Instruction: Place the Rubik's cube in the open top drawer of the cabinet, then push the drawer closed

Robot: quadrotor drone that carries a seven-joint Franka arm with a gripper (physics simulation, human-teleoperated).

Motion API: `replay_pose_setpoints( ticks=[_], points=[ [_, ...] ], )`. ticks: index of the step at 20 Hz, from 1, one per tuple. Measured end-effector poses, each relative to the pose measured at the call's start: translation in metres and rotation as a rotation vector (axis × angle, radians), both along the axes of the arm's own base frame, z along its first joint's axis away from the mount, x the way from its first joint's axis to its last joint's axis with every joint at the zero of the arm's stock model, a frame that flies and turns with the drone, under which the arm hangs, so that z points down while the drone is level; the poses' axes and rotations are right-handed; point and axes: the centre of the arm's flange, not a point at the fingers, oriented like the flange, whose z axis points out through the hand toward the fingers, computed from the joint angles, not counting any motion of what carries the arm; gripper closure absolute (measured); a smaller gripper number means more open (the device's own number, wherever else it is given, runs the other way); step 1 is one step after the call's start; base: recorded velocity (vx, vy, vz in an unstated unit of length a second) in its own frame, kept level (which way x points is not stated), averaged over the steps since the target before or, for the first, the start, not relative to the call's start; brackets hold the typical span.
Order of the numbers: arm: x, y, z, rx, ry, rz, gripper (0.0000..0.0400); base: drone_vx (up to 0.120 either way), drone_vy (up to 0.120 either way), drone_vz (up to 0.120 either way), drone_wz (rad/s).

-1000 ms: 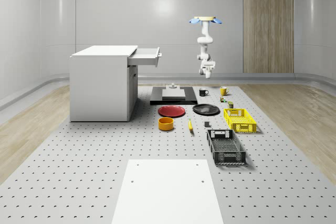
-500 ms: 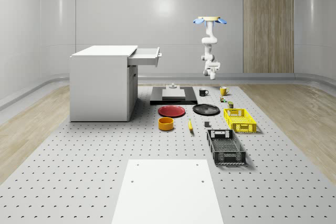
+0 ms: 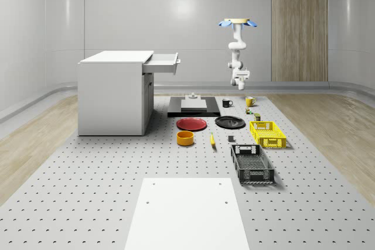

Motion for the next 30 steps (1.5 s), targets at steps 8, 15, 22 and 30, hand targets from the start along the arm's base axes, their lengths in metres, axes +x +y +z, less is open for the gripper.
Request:
replay_pose_setpoints(
  ticks=[8, 15, 22, 30],
  points=[
    [-0.001, 0.001, 0.0, -0.013, -0.006, 0.0, 0.0, 0.12, 0.0, 0.0, 0.0],
    [-0.001, 0.005, 0.0, -0.051, -0.011, -0.001, 0.0, 0.12, 0.0, 0.0, 0.0],
    [-0.002, 0.018, -0.002, -0.177, -0.017, -0.004, 0.0, 0.12, 0.0, -0.011, 0.0],
    [-0.001, 0.062, -0.023, -0.675, -0.021, -0.015, 0.0, 0.12, 0.0, -0.06, 0.0]
  ],
)
